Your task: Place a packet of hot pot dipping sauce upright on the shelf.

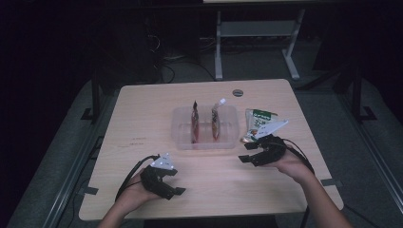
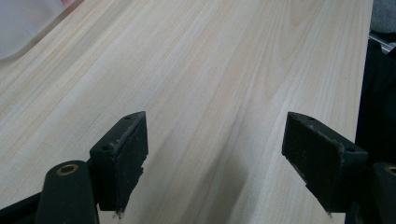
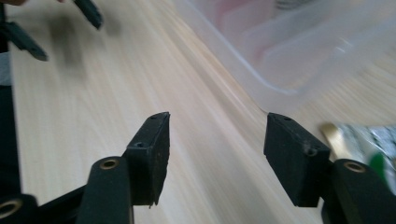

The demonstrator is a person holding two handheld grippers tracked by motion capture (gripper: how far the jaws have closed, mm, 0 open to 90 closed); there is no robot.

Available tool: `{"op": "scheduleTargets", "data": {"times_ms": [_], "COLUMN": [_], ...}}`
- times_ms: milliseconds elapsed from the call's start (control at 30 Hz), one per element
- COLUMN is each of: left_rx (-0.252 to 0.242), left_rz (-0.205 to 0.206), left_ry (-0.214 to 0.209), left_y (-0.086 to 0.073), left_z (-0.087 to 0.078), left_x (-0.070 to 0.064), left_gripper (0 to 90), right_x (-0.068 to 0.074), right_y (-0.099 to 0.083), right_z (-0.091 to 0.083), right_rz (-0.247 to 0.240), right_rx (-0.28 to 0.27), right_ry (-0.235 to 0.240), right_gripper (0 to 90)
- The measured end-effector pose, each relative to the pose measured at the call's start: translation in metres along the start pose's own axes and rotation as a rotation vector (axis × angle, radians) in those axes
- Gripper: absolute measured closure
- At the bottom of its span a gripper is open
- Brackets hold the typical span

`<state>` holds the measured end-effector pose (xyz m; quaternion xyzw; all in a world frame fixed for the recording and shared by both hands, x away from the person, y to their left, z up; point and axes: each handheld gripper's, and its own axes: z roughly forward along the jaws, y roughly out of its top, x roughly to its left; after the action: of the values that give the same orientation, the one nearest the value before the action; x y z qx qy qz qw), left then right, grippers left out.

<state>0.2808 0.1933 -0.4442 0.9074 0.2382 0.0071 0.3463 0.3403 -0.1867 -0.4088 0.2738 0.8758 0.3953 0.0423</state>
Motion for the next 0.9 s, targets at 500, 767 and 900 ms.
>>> {"op": "scheduleTargets", "data": {"times_ms": [500, 767, 900], "left_rx": [-0.004, 0.008, 0.013], "left_rz": [-0.022, -0.025, -0.018], "left_ry": [0.015, 0.014, 0.011], "left_y": [-0.002, 0.000, 0.000], "left_z": [-0.002, 0.003, 0.004], "left_x": [0.005, 0.003, 0.003], "left_gripper": [22.3, 22.3, 22.3], "right_x": [-0.056, -0.091, -0.103], "right_y": [-0.005, -0.005, -0.010], "right_z": [-0.017, -0.004, 0.009], "right_rz": [0.109, 0.161, 0.171], "right_rx": [-0.032, -0.011, 0.040], "right_ry": [-0.186, -0.251, -0.270], "right_gripper": [89.7, 89.7, 89.7]}}
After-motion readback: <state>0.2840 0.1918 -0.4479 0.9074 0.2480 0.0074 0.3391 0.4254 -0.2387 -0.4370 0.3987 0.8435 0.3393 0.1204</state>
